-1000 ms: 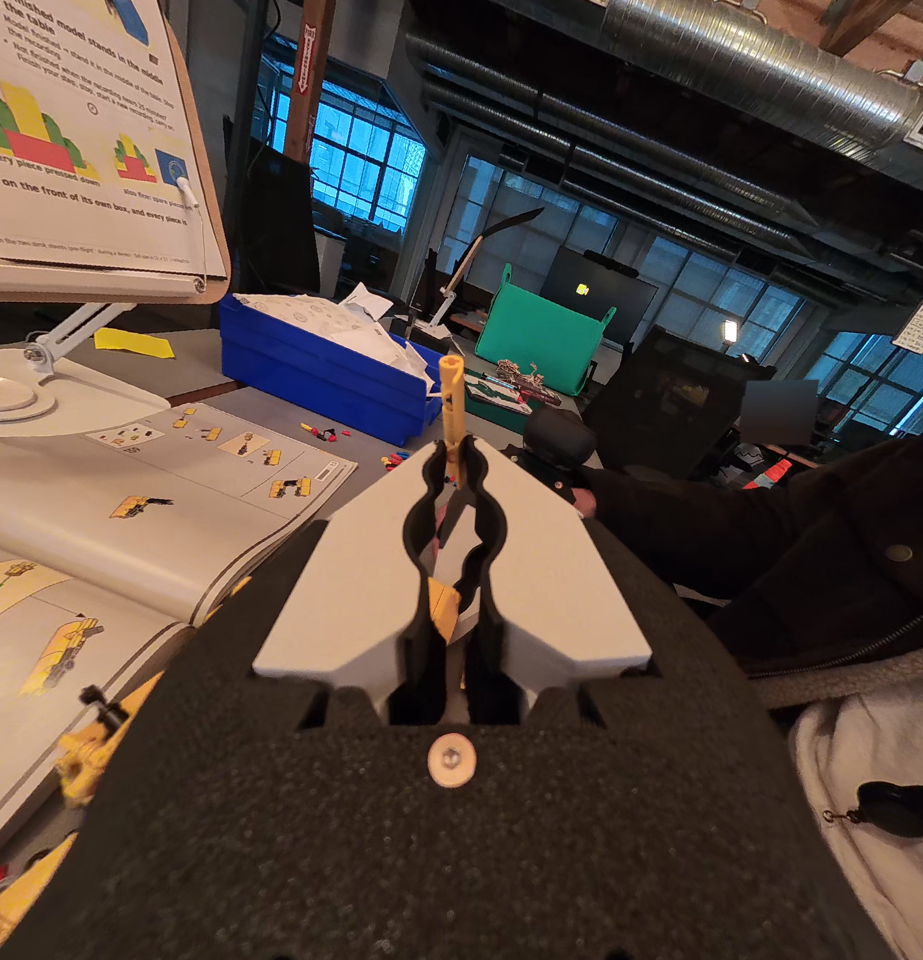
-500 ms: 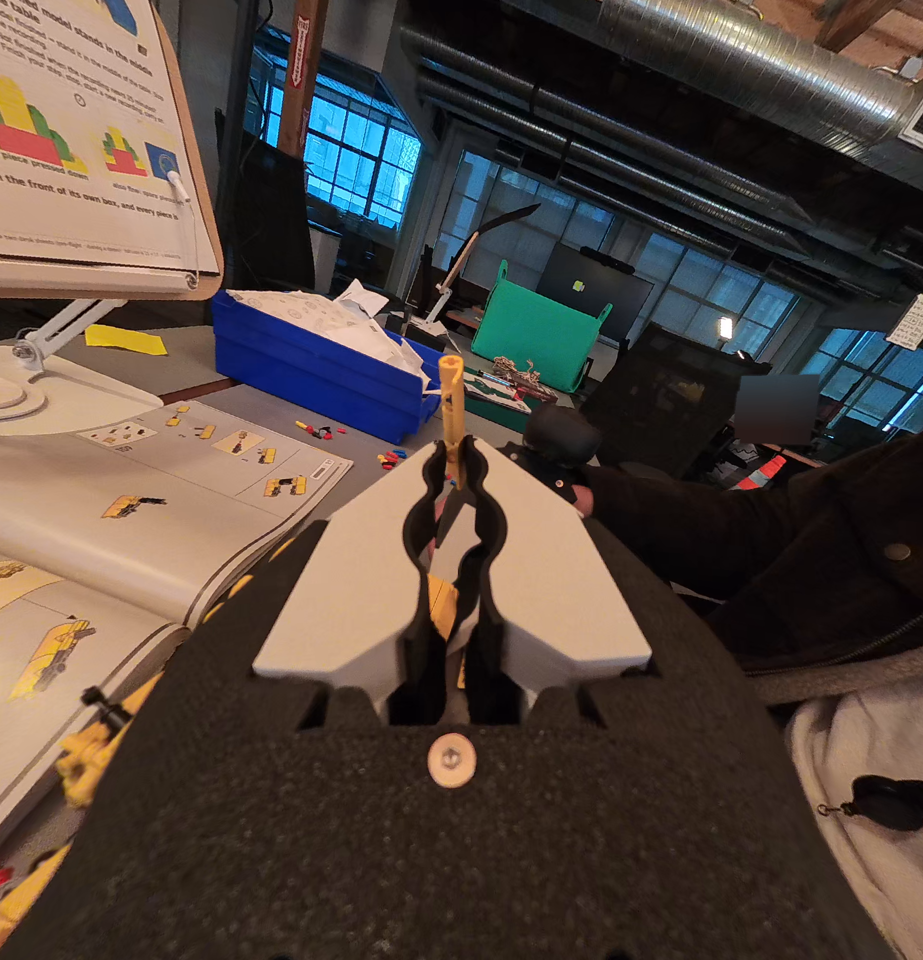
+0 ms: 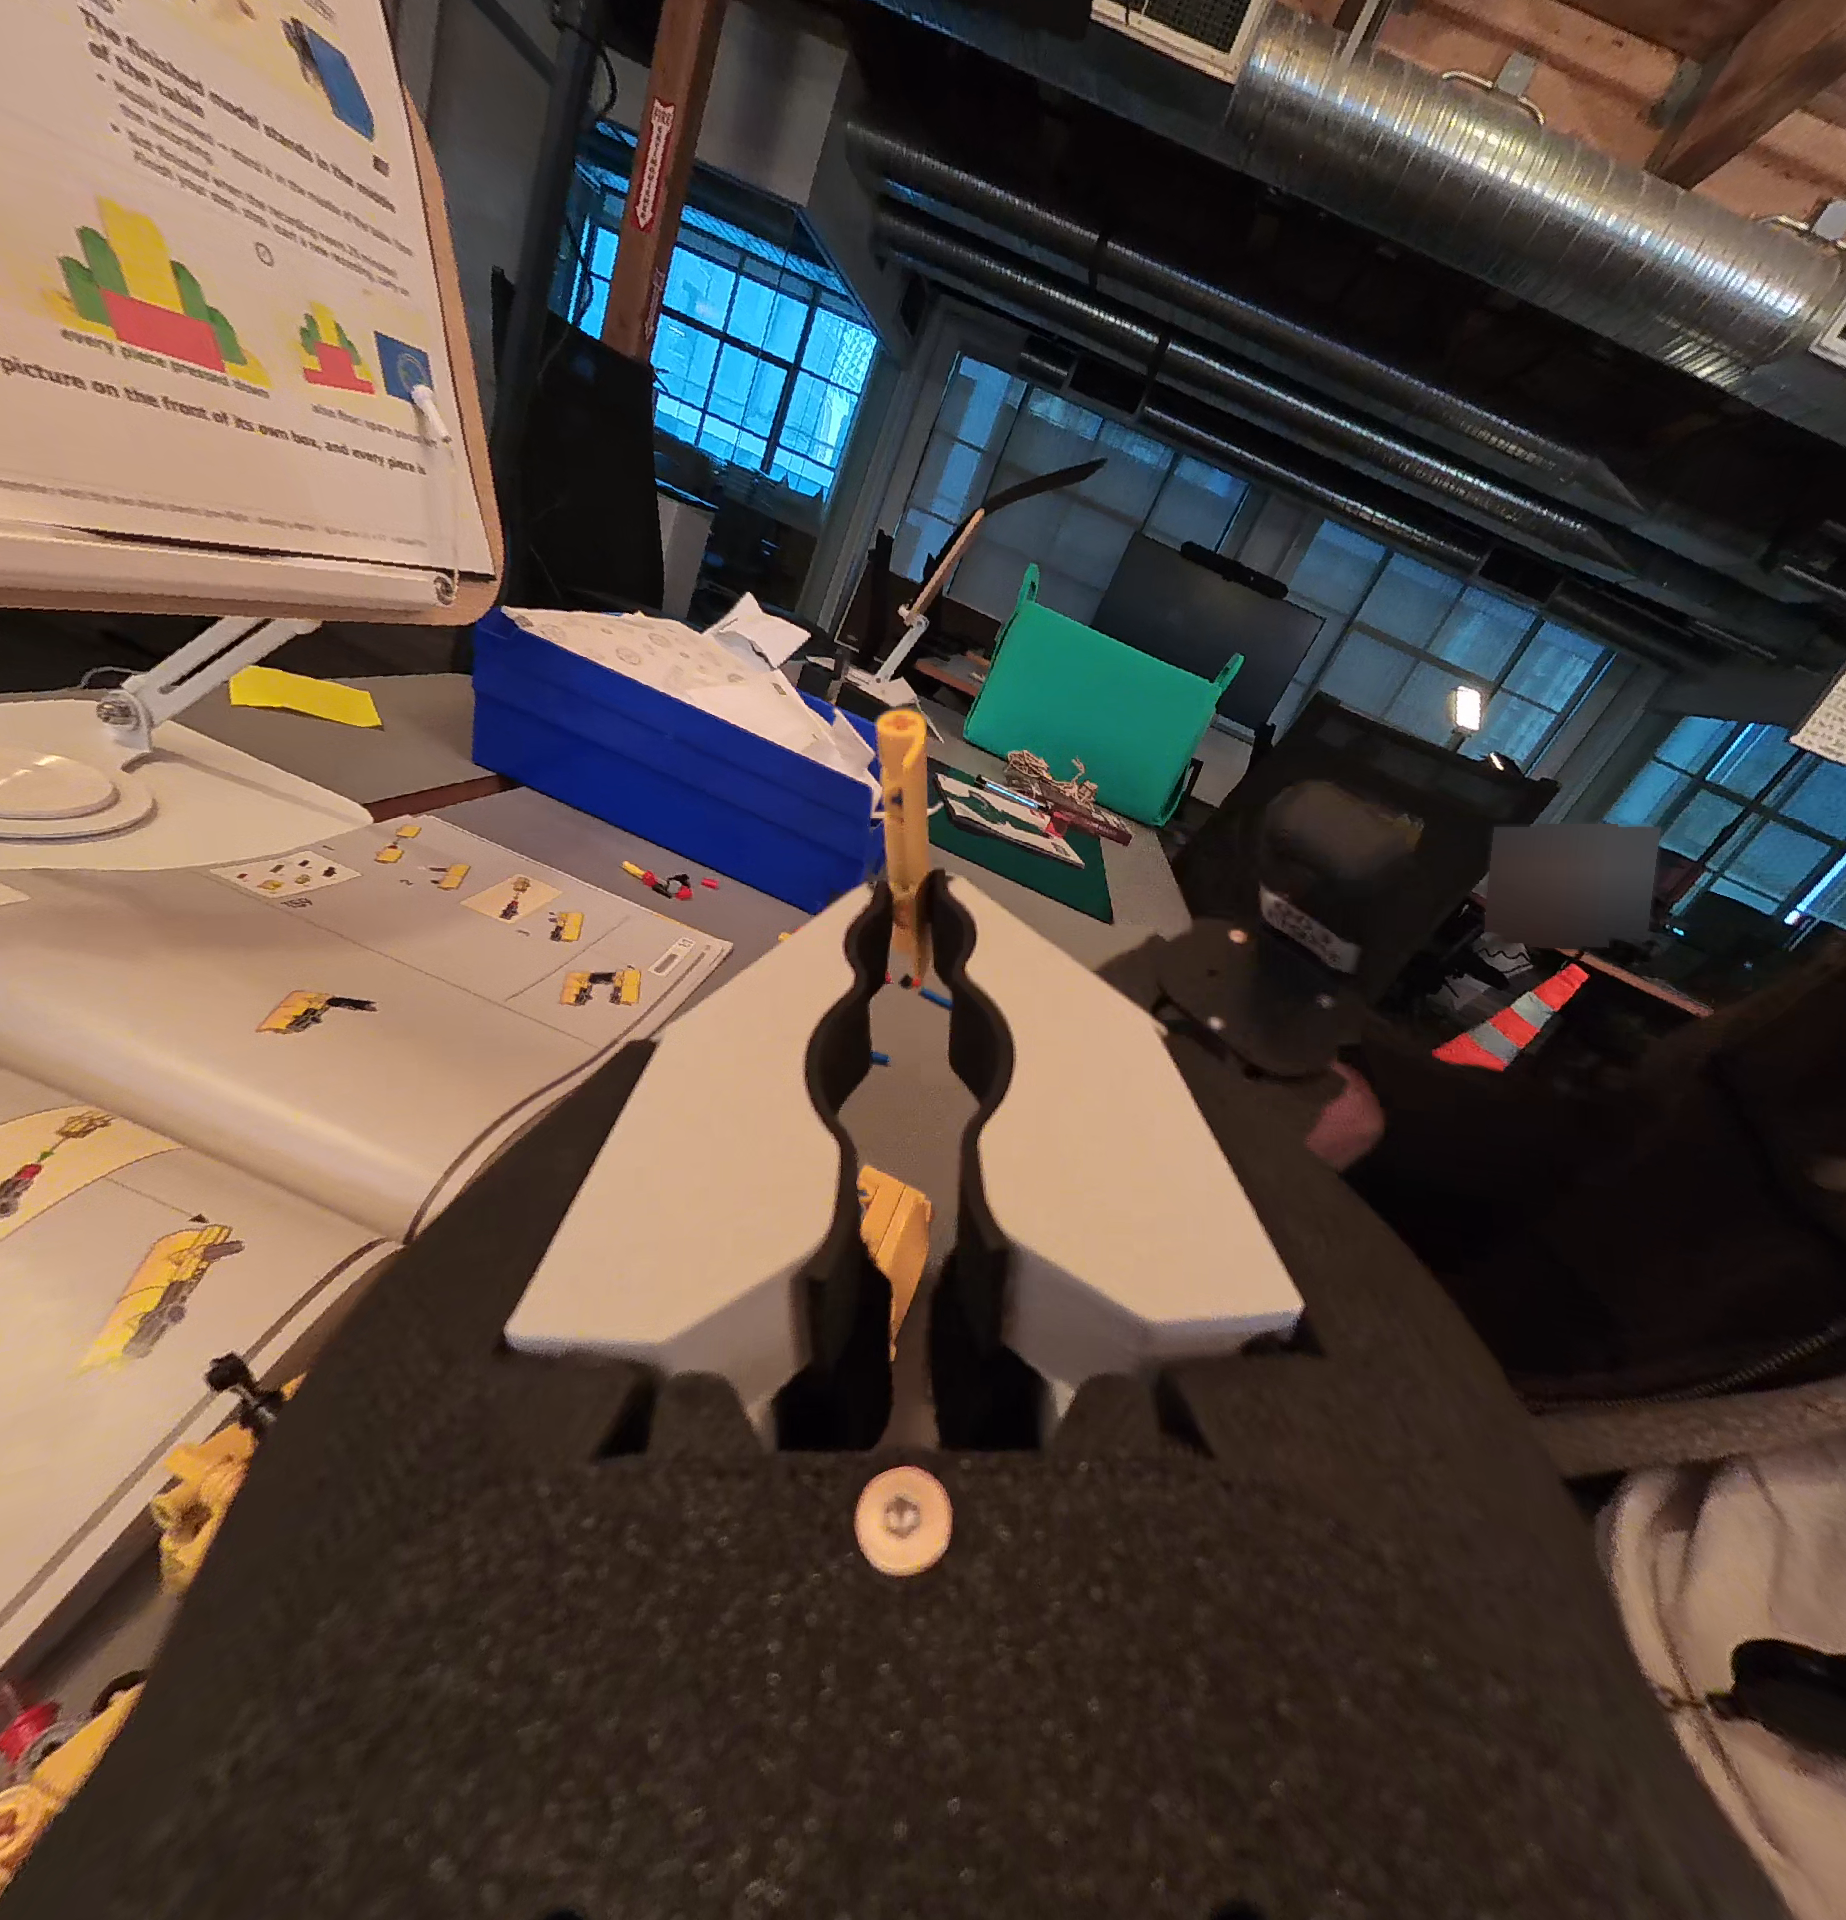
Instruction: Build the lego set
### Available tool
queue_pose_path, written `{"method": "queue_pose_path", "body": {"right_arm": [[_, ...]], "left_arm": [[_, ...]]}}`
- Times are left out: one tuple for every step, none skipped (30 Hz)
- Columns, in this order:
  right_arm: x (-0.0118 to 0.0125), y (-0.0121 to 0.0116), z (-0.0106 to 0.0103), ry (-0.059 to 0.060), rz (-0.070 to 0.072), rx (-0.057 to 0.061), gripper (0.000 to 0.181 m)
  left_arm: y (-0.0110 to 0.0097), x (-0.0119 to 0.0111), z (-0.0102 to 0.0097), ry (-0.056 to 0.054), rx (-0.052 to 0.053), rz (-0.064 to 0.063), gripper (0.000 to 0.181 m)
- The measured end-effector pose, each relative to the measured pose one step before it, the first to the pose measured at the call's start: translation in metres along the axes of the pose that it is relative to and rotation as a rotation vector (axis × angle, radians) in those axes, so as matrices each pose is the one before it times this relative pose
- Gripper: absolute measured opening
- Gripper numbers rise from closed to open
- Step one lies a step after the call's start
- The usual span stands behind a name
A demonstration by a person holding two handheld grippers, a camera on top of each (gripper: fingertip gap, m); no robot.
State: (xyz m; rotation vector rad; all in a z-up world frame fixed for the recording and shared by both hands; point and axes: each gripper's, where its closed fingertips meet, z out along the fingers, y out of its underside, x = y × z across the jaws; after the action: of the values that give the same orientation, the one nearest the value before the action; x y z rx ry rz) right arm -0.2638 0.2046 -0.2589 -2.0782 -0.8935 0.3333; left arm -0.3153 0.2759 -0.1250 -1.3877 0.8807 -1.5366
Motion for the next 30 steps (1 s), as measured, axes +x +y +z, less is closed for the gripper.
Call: {"method": "queue_pose_path", "body": {"right_arm": [[-0.00609, -0.00316, 0.00299, 0.0123, 0.0588, 0.0043, 0.02], [-0.00683, 0.00071, 0.00583, 0.0031, 0.0412, -0.0192, 0.029], [-0.00114, 0.00235, 0.00629, 0.0333, 0.033, -0.026, 0.035], [0.00206, 0.00118, 0.00617, 0.0435, 0.0309, -0.014, 0.036], [0.00003, 0.00254, 0.00588, 0.0207, 0.0284, -0.0157, 0.036], [0.00069, 0.00406, 0.00599, 0.0158, 0.0406, -0.0228, 0.037], [-0.00061, 0.00556, 0.00617, 0.0014, 0.0283, -0.0344, 0.045], [0.00084, 0.00575, 0.0051, 0.005, 0.0165, -0.0407, 0.056], [0.00193, -0.00224, 0.0008, 0.0129, 0.0124, 0.0062, 0.057], [0.00025, -0.00477, -0.00092, -0.0015, 0.0071, 0.026, 0.056], [0.00058, -0.00294, 0.00009, -0.0031, 0.0091, 0.0144, 0.054], [-0.00059, 0.00037, 0.00215, -0.0109, 0.0065, -0.006, 0.053], [-0.00129, 0.00269, 0.003, -0.0151, 0.0057, -0.0224, 0.053], [-0.00019, -0.00065, 0.00095, -0.0031, 0.0035, 0.0001, 0.05], [-0.0002, 0.00085, 0.00027, -0.0008, 0.0007, -0.0062, 0.042], [0.0016, 0.0, 0.0, 0.0097, 0.0004, -0.0006, 0.038], [0.00184, -0.00005, 0.00013, 0.0088, -0.001, -0.0003, 0.035], [0.00159, -0.00034, 0.00037, 0.0074, -0.0053, 0.0009, 0.031], [0.00238, 0.00013, 0.00031, 0.0133, -0.0095, 0.0017, 0.026], [0.00226, 0.00016, 0.00019, 0.0152, -0.0125, 0.0013, 0.02], [0.00163, 0.00022, -0.00003, 0.0123, -0.0113, 0.0018, 0.015], [0.00154, 0.00061, -0.00024, 0.0115, -0.0148, -0.0011, 0.008], [-0.00075, 0.00033, -0.00029, -0.0035, -0.0141, 0.0018, 0.004], [-0.00015, 0.00011, -0.00001, -0.0018, 0.001, 0.003, 0.004], [0.00026, 0.00009, -0.00021, -0.0024, -0.0003, -0.0002, 0.004], [0.00004, 0.00017, -0.00021, -0.0052, 0.0031, -0.0014, 0.003], [-0.00101, 0.00042, -0.00046, -0.0143, 0.0088, -0.0016, 0.003], [-0.00348, 0.00081, -0.001, -0.0288, 0.0053, -0.0043, 0.003], [-0.00351, 0.00156, -0.00146, -0.0252, 0.0038, -0.0077, 0.003], [-0.00408, 0.00198, -0.00162, -0.0233, -0.0057, -0.0091, 0.003]], "left_arm": [[-0.00084, -0.00014, -0.00017, 0.0004, 0.0044, -0.0023, 0.007], [-0.00025, -0.0001, -0.00016, -0.0004, 0.0021, 0.0, 0.006], [-0.00011, -0.0002, -0.00002, -0.0021, 0.0012, 0.0014, 0.007], [-0.00044, 0.00018, -0.00009, -0.0005, 0.003, 0.0011, 0.006], [-0.001, 0.00035, -0.0003, 0.0011, 0.0054, -0.0005, 0.007], [-0.00126, 0.0006, -0.0003, 0.0022, 0.0064, -0.0011, 0.007], [-0.00132, 0.00051, -0.00041, 0.0027, 0.0062, -0.0014, 0.007], [-0.00108, 0.00045, -0.0003, 0.0029, 0.005, -0.0021, 0.007], [-0.00101, 0.00051, -0.00033, 0.0028, 0.0045, -0.003, 0.007], [-0.00139, 0.00081, -0.00031, 0.0044, 0.0058, -0.0031, 0.007], [-0.00149, 0.00166, -0.00028, 0.0074, 0.0056, -0.0021, 0.007], [-0.00131, 0.00183, -0.00018, 0.0076, 0.0038, -0.0003, 0.006], [-0.00082, 0.00161, 0.00006, 0.0064, 0.0018, 0.0008, 0.006], [-0.00038, 0.00125, 0.00021, 0.0056, 0.0004, -0.0001, 0.006], [-0.00022, 0.0012, 0.00016, 0.005, 0.0, -0.001, 0.006], [-0.00016, 0.00099, 0.00024, 0.0041, -0.0003, 0.0001, 0.006], [-0.00003, 0.00059, 0.00011, 0.0012, -0.0009, 0.0026, 0.006], [-0.00006, 0.00006, -0.00011, -0.0013, -0.0012, 0.0042, 0.006], [-0.00001, -0.00007, -0.00012, -0.001, -0.0008, 0.0027, 0.006], [-0.00025, -0.00016, -0.00023, -0.0002, 0.0008, -0.0005, 0.006], [-0.00053, -0.00029, -0.00033, 0.0001, 0.0024, -0.0023, 0.006], [-0.00039, -0.00025, -0.00037, -0.0005, 0.002, -0.0015, 0.006], [-0.00032, -0.00042, -0.00032, -0.0013, 0.0009, -0.0002, 0.006], [-0.00011, -0.00034, -0.00017, -0.001, 0.0006, -0.0002, 0.006], [-0.00017, -0.00028, -0.00025, -0.0008, 0.0009, -0.0005, 0.006], [0.00012, -0.00037, -0.00004, -0.001, -0.0001, -0.0006, 0.006], [0.00039, -0.00045, 0.00004, -0.0014, -0.0018, -0.0002, 0.006], [0.00034, -0.00047, -0.00003, -0.002, -0.0013, 0.0003, 0.006], [0.00014, -0.00028, -0.00005, -0.0015, -0.0004, 0.0005, 0.006], [0.00012, -0.00031, -0.00005, -0.001, -0.0005, 0.0006, 0.006]]}}
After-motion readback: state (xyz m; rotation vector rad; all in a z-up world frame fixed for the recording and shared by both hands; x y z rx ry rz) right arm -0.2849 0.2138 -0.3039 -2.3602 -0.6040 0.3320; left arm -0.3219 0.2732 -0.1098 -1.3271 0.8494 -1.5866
